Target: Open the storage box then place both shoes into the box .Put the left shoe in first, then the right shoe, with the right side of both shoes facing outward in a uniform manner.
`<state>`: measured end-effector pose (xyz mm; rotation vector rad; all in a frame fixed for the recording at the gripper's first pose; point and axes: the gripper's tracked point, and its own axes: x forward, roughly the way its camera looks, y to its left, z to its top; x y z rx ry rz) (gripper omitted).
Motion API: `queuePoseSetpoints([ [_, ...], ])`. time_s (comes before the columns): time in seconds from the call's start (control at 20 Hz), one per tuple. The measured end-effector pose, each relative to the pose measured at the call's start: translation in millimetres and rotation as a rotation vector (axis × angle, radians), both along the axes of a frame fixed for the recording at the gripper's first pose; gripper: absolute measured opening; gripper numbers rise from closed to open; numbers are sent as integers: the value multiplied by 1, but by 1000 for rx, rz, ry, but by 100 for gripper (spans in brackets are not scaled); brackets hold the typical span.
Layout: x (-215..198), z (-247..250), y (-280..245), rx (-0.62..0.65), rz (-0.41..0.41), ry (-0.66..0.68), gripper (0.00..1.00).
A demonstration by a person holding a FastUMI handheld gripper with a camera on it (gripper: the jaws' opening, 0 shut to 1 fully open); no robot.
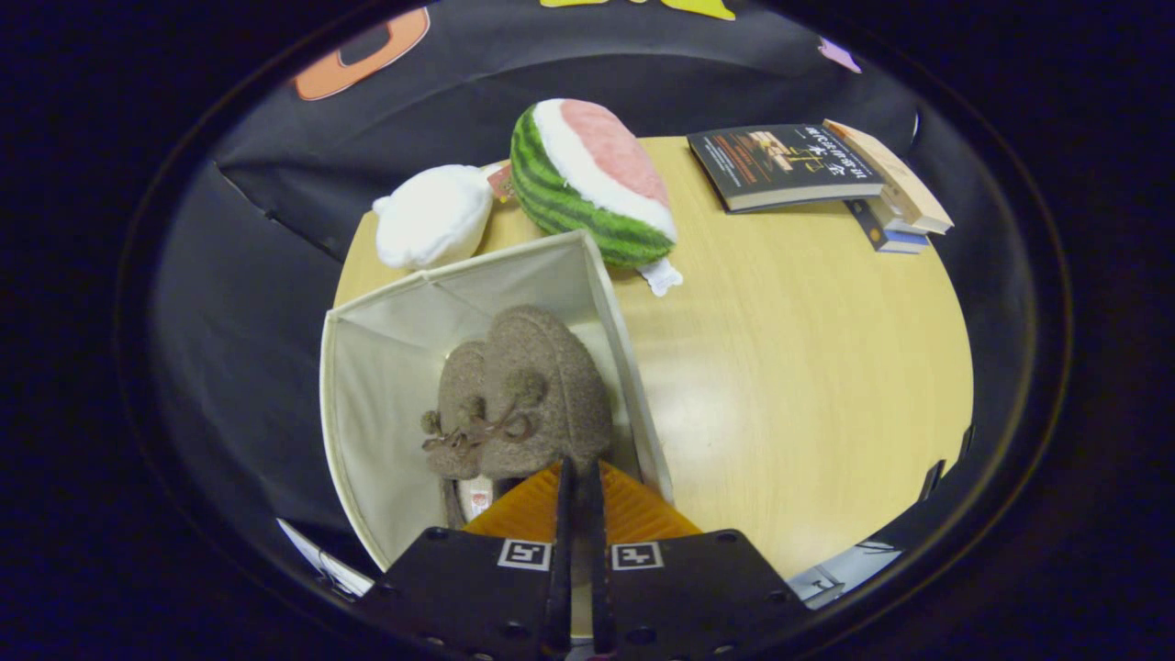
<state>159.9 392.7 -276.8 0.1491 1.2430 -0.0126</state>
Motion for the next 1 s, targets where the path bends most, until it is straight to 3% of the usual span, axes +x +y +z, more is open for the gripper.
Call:
queuePoseSetpoints([
  [0.05,2,5,0,2,2,-17,7],
  [0.2,-1,9,5,15,37,-21,16],
  [0.3,-5,15,6,12,69,-33,30],
  [0.55,-22,43,6,0,177,-90,79],
  [0.65,-28,59,3,12,213,-134,89],
  [1.0,-34,139,-69,-91,247,-380,91],
])
